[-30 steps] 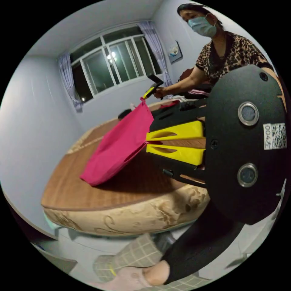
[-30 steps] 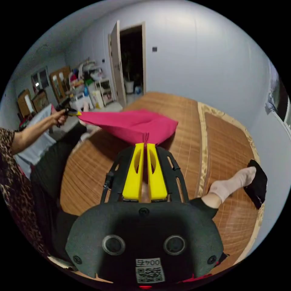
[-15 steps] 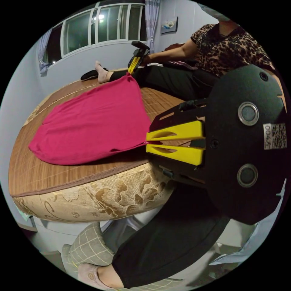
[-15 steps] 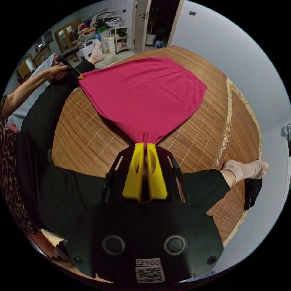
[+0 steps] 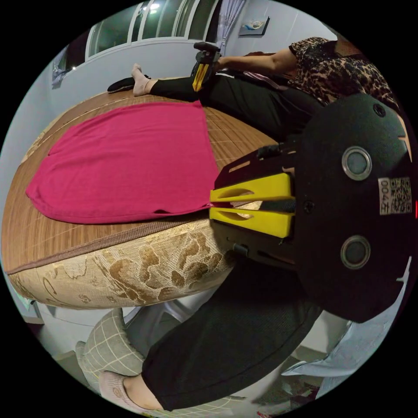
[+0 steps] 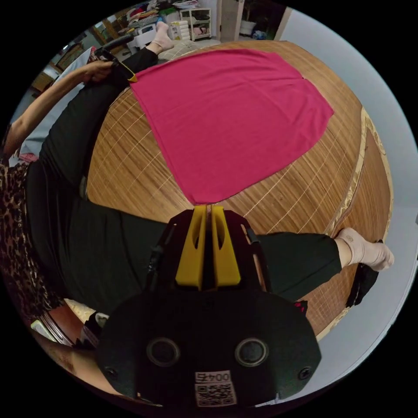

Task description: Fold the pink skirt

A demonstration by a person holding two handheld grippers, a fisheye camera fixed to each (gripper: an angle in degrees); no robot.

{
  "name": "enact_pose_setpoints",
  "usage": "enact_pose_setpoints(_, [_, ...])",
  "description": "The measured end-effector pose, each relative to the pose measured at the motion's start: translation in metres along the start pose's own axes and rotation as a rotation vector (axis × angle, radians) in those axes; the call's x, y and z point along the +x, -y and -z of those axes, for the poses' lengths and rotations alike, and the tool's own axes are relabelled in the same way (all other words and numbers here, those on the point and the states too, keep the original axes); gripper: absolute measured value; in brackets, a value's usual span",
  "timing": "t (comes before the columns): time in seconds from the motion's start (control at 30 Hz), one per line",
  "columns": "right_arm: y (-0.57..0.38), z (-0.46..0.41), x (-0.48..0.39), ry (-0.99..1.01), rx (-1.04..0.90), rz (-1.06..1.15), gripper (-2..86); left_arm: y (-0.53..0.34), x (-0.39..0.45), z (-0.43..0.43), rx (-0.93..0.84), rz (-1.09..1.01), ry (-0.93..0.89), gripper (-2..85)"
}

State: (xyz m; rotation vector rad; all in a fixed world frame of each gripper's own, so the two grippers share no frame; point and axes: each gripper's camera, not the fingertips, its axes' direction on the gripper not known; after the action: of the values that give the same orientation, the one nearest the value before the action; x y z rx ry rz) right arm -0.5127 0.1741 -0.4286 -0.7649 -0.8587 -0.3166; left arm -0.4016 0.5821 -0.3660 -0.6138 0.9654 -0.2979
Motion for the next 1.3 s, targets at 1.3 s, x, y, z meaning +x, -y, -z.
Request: enact_pose_setpoints(1.3, [0.077,-0.158,0.272,0.324,-0.287,-0.615,3.6,-0.041,-0.009,-0.07,0.034,0.018,-0.057,2.5])
